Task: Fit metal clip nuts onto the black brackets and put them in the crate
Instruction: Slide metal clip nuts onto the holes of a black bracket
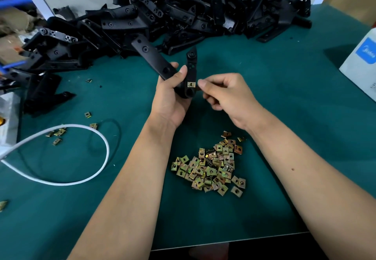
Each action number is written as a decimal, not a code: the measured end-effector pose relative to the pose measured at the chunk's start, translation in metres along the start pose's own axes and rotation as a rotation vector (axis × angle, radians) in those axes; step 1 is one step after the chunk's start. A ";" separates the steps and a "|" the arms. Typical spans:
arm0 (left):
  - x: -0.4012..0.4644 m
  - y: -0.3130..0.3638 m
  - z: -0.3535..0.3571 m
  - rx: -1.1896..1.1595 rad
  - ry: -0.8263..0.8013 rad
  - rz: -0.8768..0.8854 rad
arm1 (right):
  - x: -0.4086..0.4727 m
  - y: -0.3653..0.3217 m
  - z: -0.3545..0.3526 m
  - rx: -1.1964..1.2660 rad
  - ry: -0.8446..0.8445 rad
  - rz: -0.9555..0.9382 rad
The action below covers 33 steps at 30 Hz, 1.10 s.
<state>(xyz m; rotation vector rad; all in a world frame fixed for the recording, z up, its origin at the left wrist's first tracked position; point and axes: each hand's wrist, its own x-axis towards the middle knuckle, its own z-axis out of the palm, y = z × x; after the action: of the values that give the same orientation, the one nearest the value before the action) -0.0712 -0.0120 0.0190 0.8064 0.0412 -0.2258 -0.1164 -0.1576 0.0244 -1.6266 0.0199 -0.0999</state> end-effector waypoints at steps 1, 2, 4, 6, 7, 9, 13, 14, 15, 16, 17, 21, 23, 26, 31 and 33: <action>-0.001 0.000 0.001 -0.001 -0.019 -0.001 | -0.001 -0.001 0.003 0.006 -0.004 -0.014; -0.002 -0.001 0.001 -0.003 -0.033 0.002 | -0.001 -0.001 0.006 0.016 -0.002 -0.027; -0.003 -0.001 0.001 -0.006 -0.041 0.019 | -0.001 -0.002 0.007 0.033 0.006 -0.044; -0.004 -0.001 0.002 -0.009 -0.032 0.036 | -0.002 -0.001 0.008 0.033 0.005 -0.065; -0.004 -0.002 0.003 -0.011 -0.024 0.041 | -0.002 0.000 0.008 0.025 0.002 -0.080; -0.005 -0.003 0.004 -0.016 -0.008 0.054 | -0.003 0.001 0.010 0.014 0.001 -0.111; -0.006 -0.007 0.004 0.006 0.050 0.091 | -0.004 0.005 0.016 0.028 0.026 -0.115; -0.007 -0.008 0.005 0.018 0.062 0.097 | -0.005 0.006 0.017 0.044 0.034 -0.106; -0.007 -0.009 0.006 0.028 0.074 0.103 | -0.005 0.007 0.018 0.063 0.041 -0.095; -0.007 -0.009 0.007 0.037 0.087 0.110 | -0.006 0.007 0.019 0.083 0.047 -0.083; -0.008 -0.010 0.007 0.046 0.098 0.119 | -0.006 0.007 0.020 0.102 0.054 -0.069; -0.009 -0.014 0.011 0.067 0.135 0.161 | -0.007 0.008 0.022 0.125 0.088 -0.032; -0.009 -0.015 0.012 0.083 0.140 0.175 | -0.007 0.007 0.021 0.097 0.101 -0.047; -0.006 -0.013 0.011 0.101 0.120 0.160 | -0.005 0.002 0.012 0.015 0.038 -0.092; -0.002 -0.005 0.008 0.067 0.128 0.100 | 0.008 0.001 -0.013 -0.145 0.209 -0.121; 0.000 0.001 0.003 0.024 0.125 0.098 | 0.012 0.006 -0.023 -0.398 0.318 -0.158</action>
<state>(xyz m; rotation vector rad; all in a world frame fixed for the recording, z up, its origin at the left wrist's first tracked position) -0.0709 -0.0140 0.0217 0.8431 0.1163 -0.0838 -0.1063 -0.1813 0.0205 -1.9935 0.1651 -0.5021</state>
